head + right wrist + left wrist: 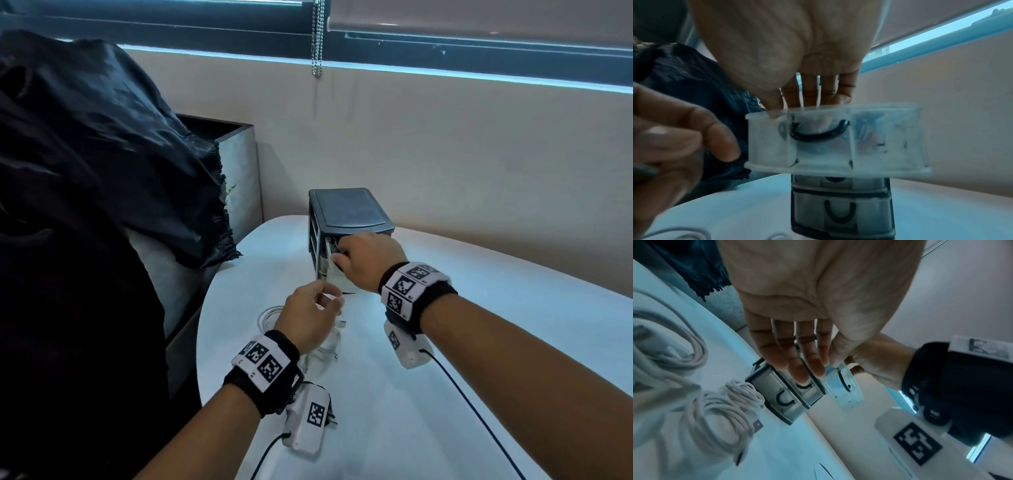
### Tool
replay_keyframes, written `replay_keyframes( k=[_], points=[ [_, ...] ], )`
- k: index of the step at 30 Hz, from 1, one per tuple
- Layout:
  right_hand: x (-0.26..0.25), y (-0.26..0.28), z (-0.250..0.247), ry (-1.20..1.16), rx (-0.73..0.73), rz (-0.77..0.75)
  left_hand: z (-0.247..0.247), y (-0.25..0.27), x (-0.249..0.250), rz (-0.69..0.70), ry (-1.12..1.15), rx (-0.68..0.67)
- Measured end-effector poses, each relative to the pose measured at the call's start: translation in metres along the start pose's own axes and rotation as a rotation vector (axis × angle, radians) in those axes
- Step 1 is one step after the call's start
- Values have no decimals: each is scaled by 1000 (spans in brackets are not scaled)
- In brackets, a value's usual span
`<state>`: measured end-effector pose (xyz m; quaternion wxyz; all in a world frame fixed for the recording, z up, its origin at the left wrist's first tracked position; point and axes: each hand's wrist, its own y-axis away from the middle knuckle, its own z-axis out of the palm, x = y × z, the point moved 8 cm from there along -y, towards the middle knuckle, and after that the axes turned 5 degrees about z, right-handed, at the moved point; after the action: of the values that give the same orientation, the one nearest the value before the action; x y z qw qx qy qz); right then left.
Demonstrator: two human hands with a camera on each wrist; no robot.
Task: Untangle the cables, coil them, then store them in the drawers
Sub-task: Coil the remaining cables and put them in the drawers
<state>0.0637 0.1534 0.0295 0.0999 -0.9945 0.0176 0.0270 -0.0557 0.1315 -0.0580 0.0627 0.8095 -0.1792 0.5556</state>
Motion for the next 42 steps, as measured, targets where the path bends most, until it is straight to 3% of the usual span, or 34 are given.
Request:
replay_keyframes(
  k=[6,10,12,17,21,24,28,30,38,42],
  points=[
    [5,-8,-4,-109,11,94,14,-4,9,24,-16,-40],
    [2,-10,15,-96,-225,65,19,-8,17,35,-38,-44],
    [4,-6,12,-184,-239,64,22,-9,19,36,-54,-66],
    [42,16,-30,-473,125,146,33,-19,20,54,-73,-154],
    [82,59,-22,-700,262,329,49,-24,7,-26,-65,-258],
    [96,81,12,-699,191,400,58,-28,-2,-45,-75,-309],
    [94,87,56,-667,2,362,47,-45,-2,13,-329,-188],
    [92,84,66,-650,-44,350,48,-51,0,21,-355,-197],
    [83,65,65,-607,-81,289,50,-69,-10,-23,-452,-158],
    [78,62,65,-590,-85,255,56,-79,-16,-52,-654,-235]
  ],
)
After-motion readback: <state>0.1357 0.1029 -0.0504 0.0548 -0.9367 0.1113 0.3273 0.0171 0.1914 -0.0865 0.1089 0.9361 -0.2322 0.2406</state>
